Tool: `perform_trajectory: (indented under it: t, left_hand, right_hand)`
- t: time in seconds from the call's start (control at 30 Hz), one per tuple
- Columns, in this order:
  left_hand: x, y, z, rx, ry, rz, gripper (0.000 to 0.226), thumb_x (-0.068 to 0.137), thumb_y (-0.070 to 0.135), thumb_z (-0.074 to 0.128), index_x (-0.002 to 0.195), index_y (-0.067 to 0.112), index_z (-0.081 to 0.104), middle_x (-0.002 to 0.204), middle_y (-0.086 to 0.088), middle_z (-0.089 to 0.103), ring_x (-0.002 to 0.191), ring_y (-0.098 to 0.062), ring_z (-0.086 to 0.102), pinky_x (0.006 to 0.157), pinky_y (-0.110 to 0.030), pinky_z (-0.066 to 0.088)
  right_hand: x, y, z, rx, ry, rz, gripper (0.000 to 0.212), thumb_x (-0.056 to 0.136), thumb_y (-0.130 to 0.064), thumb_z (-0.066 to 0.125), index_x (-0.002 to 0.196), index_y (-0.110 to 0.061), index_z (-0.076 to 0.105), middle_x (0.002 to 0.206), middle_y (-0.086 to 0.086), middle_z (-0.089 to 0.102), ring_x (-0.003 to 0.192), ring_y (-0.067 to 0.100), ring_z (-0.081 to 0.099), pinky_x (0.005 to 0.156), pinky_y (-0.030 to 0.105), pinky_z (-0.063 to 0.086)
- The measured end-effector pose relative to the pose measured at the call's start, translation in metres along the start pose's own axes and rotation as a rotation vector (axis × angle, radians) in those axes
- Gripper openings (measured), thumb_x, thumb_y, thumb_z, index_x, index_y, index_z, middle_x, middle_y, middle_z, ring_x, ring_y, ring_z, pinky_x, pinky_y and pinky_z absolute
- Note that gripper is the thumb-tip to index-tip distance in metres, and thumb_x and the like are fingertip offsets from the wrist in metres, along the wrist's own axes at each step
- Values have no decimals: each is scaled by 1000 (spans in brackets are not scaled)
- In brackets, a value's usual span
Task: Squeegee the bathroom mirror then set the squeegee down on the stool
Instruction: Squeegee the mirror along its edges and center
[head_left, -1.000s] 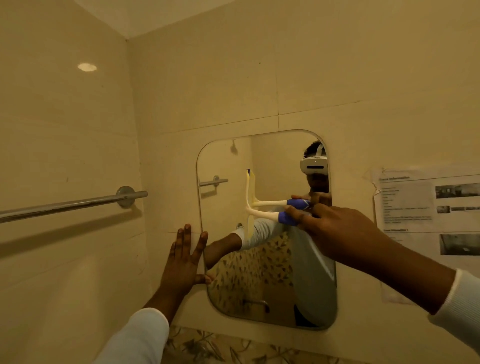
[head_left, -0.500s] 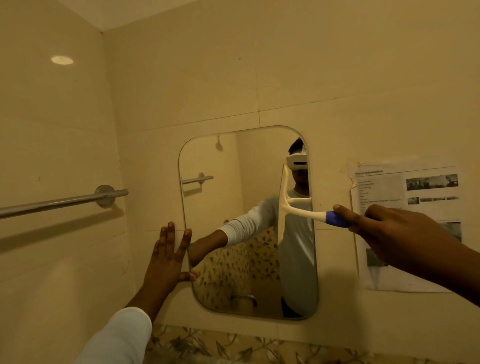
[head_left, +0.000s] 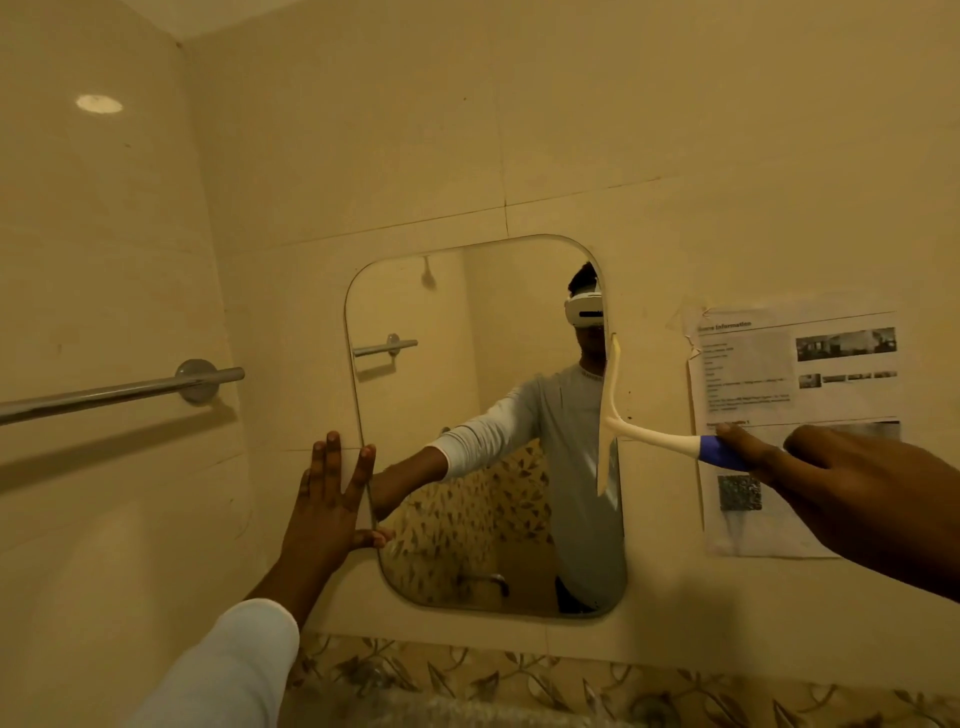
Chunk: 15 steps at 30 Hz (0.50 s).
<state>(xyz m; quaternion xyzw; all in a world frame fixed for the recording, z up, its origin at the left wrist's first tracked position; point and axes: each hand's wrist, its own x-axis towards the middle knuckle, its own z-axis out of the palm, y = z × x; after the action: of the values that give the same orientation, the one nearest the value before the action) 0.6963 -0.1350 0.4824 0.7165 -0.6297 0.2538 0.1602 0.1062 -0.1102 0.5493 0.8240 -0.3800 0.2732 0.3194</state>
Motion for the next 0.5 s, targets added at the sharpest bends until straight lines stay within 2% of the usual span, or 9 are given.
perform_trajectory:
  t: [0.07,0.1,0.17,0.2,0.23,0.3,0.37,0.43,0.5]
  left_hand:
    - [1,0,0,14,-14,-11,146,61,79,73,151,32,-31,160,-23,-35,149,-44,-29,122,-60,7]
    - [1,-1,0,17,-15,-14,146,61,79,73,150,32,-32,159,-23,-36,148,-44,-30,123,-60,7]
    - [2,0,0,13,-20,-15,146,61,79,74,149,33,-34,159,-23,-36,148,-44,-31,123,-61,6]
    - [3,0,-1,12,-27,-15,146,62,78,74,149,33,-35,159,-23,-37,148,-44,-31,123,-61,5]
    - [2,1,-1,14,-33,-15,146,62,78,73,148,33,-36,158,-23,-38,147,-44,-32,123,-60,5]
    - [2,1,-2,20,-43,-20,146,63,78,73,147,34,-38,156,-23,-41,146,-44,-34,123,-59,4]
    - [2,1,-4,25,-56,-28,145,65,78,72,147,33,-38,155,-22,-44,146,-44,-35,124,-57,4]
    - [1,1,-6,20,-64,-25,143,66,79,71,149,32,-35,154,-20,-46,145,-43,-36,125,-57,6]
    - [0,0,-7,14,-72,-22,143,66,78,72,150,33,-35,154,-19,-47,146,-43,-36,125,-56,7]
  right_hand:
    - [-7,-6,6,3,25,-9,121,63,-8,98,164,-16,32,69,9,58,47,17,46,39,34,46]
    - [-9,-13,8,6,62,-24,112,70,-9,94,163,-15,33,69,10,60,47,17,46,39,34,46]
    - [-9,-33,12,42,151,-38,83,89,-21,72,162,-17,32,70,9,62,48,15,47,40,30,43]
    - [-5,-46,15,71,176,-49,74,93,-27,61,161,-17,33,70,8,62,49,13,46,42,27,39]
    - [2,-60,19,93,186,-73,70,94,-29,60,158,-17,37,69,7,62,51,10,43,45,24,35]
    - [17,-92,31,109,163,-137,76,85,-24,83,152,-17,48,69,5,62,53,8,40,49,21,30]
    - [35,-121,46,121,93,-189,90,65,-25,100,146,-16,60,71,4,63,51,10,49,48,20,34]
    - [54,-146,59,97,25,-209,96,56,-30,105,143,-17,68,73,3,65,51,11,55,44,20,42]
    - [72,-167,70,85,-23,-210,99,49,-33,108,140,-19,72,72,1,65,49,10,55,41,19,36]
